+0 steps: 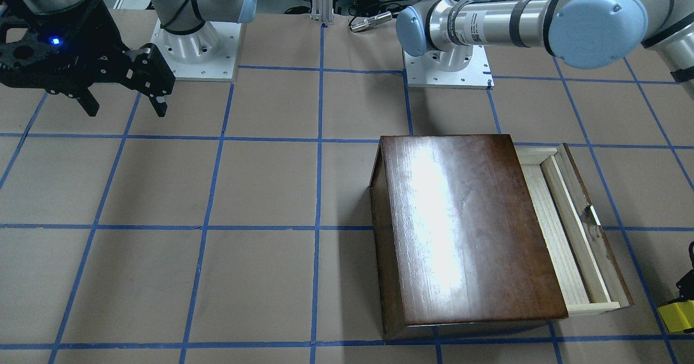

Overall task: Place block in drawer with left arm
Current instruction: 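Lift the yellow cube and carry it over the open drawer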

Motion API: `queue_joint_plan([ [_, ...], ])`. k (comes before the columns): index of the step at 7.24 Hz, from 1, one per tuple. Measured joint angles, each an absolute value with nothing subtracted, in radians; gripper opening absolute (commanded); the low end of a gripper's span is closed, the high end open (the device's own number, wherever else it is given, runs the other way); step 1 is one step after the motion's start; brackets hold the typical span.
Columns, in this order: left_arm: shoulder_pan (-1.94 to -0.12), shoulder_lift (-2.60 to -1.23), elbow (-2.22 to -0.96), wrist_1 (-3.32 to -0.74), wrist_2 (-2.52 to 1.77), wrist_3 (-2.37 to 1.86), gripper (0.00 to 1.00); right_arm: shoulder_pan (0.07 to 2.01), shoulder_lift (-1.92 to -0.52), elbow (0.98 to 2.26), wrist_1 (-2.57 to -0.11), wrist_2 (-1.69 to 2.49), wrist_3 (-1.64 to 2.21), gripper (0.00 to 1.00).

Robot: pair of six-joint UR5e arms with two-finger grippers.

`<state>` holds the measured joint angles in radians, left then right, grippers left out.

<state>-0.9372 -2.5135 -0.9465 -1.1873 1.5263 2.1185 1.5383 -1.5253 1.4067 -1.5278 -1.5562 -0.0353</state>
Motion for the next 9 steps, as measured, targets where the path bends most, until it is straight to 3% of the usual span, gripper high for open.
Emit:
queue_joint_plan([
  [5,-0.937,-2.479,-0.926,-1.214,1.545,2.132,0.00,1.538,-1.526,1.407,-1.528,-1.556,-0.035,1.00],
  [9,-0.963,-2.297,-0.927,-1.522,1.518,2.122,0.00,1.538,-1.526,1.407,-1.528,-1.557,-0.035,1.00],
])
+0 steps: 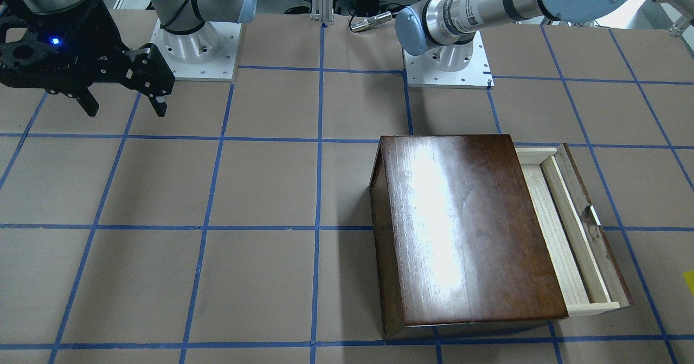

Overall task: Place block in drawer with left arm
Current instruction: 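Lift the yellow cube and carry it over the open drawer, then lower the cube into the drawer and open the left gripper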

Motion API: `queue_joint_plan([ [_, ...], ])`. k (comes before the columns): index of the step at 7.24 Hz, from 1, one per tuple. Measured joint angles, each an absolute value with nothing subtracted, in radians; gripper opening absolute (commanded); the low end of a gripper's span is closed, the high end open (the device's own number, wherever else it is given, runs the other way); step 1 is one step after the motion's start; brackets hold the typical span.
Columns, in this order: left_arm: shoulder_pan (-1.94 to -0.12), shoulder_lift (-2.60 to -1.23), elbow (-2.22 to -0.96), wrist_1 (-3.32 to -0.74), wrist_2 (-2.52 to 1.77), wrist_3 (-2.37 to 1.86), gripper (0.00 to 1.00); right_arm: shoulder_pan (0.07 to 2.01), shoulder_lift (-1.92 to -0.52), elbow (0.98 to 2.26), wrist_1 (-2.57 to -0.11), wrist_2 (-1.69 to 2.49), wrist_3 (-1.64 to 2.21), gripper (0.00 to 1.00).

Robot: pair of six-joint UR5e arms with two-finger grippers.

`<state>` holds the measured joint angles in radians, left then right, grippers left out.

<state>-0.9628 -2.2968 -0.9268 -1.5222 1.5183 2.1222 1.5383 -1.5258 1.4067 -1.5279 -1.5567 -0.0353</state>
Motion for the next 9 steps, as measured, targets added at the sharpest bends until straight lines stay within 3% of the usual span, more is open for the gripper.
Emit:
queue_joint_plan([
  [3,-1.071,-2.145,-0.988,-1.686,1.527,2.092,0.00,1.538,-1.526,1.407,-1.528,-1.556,-0.035,1.00],
  [9,-1.203,-1.915,-1.354,-1.561,1.530,1.951,0.00,1.539,-1.525,1.407,-1.528,-1.555,-0.035,1.00],
])
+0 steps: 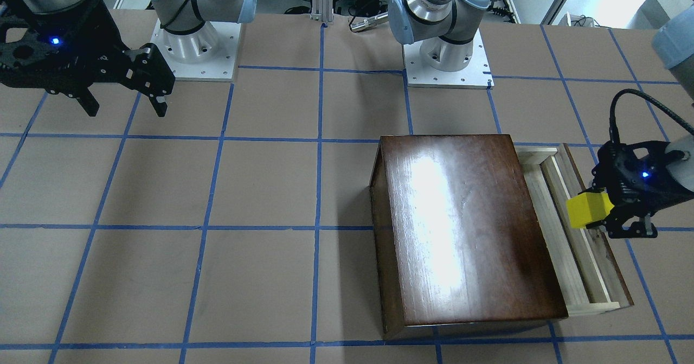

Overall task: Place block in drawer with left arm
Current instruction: 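Lower the cube into the drawer and open the left gripper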

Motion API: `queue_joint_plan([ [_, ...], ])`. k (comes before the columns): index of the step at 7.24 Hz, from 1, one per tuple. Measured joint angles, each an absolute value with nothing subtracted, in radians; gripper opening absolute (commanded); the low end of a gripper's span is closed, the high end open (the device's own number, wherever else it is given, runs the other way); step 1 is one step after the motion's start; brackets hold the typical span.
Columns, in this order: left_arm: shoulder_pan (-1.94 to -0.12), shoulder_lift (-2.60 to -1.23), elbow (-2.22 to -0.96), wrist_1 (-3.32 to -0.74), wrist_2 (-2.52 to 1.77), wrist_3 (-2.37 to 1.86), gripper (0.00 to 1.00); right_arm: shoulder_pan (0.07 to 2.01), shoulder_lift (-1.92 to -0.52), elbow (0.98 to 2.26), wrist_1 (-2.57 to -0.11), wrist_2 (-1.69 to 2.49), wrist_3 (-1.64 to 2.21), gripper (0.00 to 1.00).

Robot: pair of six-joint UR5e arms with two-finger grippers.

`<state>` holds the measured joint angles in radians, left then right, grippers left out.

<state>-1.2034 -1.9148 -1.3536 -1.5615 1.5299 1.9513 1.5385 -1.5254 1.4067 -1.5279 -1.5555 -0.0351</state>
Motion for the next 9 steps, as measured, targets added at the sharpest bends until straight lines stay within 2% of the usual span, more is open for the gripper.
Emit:
queue_joint_plan([
  [3,-1.218,-1.880,-1.463,-1.439,1.553,1.934,0.00,1.538,-1.526,1.407,-1.528,-1.556,-0.035,1.00],
  [9,-1.221,-1.892,-1.496,-1.396,1.554,1.923,0.00,1.539,-1.525,1.407,-1.528,-1.556,-0.035,1.00],
])
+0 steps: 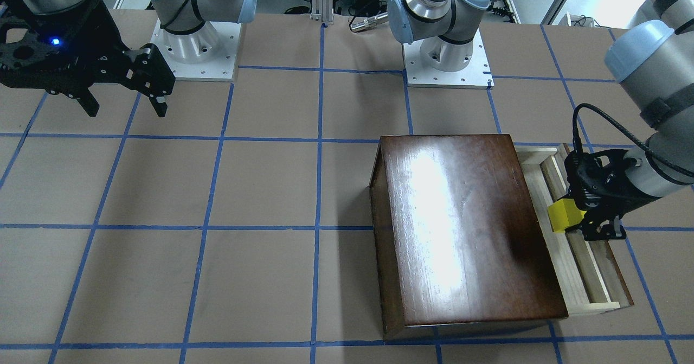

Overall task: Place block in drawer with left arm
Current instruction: 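Lower the cube into the drawer and open the left gripper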

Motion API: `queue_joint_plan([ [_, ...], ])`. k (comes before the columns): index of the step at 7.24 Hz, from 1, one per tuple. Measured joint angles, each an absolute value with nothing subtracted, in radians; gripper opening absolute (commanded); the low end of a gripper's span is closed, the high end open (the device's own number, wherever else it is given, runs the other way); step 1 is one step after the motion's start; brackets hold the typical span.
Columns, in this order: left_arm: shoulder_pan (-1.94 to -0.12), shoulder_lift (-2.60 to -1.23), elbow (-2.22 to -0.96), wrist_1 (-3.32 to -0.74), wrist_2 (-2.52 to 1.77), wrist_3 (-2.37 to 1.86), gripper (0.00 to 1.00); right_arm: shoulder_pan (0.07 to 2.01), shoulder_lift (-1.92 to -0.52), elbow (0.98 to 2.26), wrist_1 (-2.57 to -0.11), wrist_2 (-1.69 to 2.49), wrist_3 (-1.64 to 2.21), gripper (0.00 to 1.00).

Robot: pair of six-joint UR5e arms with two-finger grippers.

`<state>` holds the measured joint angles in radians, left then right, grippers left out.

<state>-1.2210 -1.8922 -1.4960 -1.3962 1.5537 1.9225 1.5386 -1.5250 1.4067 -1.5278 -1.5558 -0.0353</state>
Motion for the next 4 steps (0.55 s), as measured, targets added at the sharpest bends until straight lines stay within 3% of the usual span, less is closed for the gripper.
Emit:
queue_joint_plan([
  [2,-1.221,-1.899,-1.503,-1.378,1.554,1.921,0.00,1.539,-1.525,1.407,-1.528,-1.557,-0.035,1.00],
  [3,-1.221,-1.902,-1.506,-1.374,1.553,1.921,0.19,1.539,-1.525,1.407,-1.528,-1.557,-0.035,1.00],
  [4,-1.221,-1.902,-1.510,-1.372,1.553,1.916,0.85,1.539,-1.525,1.407,-1.528,-1.556,-0.035,1.00],
])
